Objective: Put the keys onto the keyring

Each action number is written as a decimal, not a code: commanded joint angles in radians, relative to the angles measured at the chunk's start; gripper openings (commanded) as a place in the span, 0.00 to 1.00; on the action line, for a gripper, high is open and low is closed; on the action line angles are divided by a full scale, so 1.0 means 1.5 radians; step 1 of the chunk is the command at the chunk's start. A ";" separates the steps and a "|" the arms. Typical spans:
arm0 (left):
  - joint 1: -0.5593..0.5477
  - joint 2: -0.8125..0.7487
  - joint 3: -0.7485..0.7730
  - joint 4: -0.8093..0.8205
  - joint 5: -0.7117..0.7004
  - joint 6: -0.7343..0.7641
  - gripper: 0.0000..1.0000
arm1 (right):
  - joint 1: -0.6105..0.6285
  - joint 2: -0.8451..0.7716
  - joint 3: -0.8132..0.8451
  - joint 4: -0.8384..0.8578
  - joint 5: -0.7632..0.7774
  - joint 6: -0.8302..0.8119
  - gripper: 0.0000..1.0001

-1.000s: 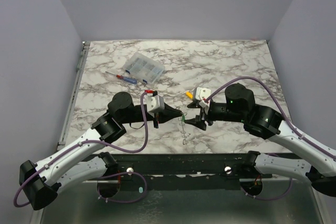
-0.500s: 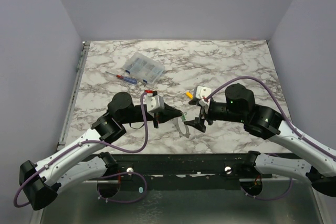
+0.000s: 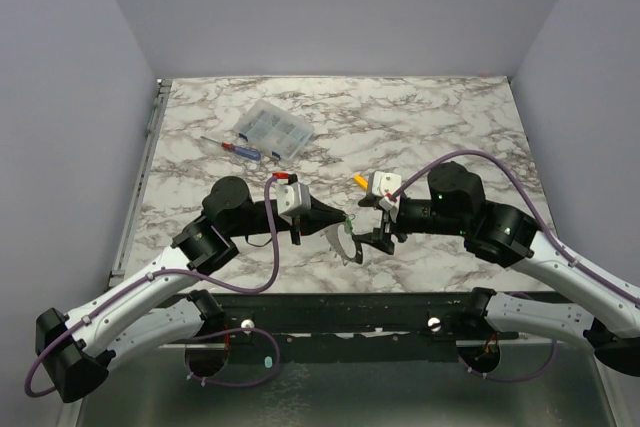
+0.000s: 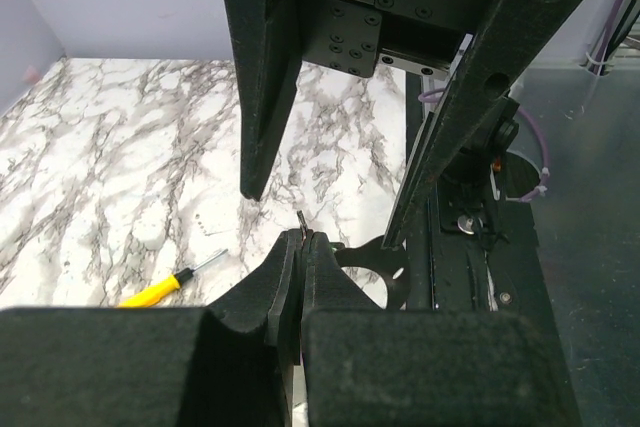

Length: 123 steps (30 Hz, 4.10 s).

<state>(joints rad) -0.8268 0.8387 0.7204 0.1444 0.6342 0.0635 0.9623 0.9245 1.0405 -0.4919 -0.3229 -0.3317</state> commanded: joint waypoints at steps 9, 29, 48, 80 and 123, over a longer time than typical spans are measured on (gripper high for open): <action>-0.003 0.003 -0.009 0.021 0.004 0.002 0.00 | 0.004 -0.005 0.008 0.016 0.004 -0.024 0.57; -0.003 0.016 -0.010 0.021 0.022 0.003 0.00 | 0.004 0.045 0.022 -0.001 0.000 -0.068 0.39; -0.002 0.004 -0.010 0.019 -0.012 0.008 0.00 | 0.004 0.036 0.011 0.014 -0.036 -0.062 0.07; 0.014 -0.061 -0.074 0.186 -0.149 -0.108 0.00 | 0.004 0.017 -0.083 0.181 0.004 0.065 0.16; 0.016 -0.054 -0.064 0.173 -0.034 -0.098 0.00 | 0.004 -0.022 -0.052 0.194 -0.034 -0.005 0.36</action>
<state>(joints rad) -0.8062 0.7712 0.6044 0.3599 0.5674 -0.0895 0.9623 0.9058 0.9710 -0.2249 -0.3225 -0.3378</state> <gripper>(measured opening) 0.017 0.361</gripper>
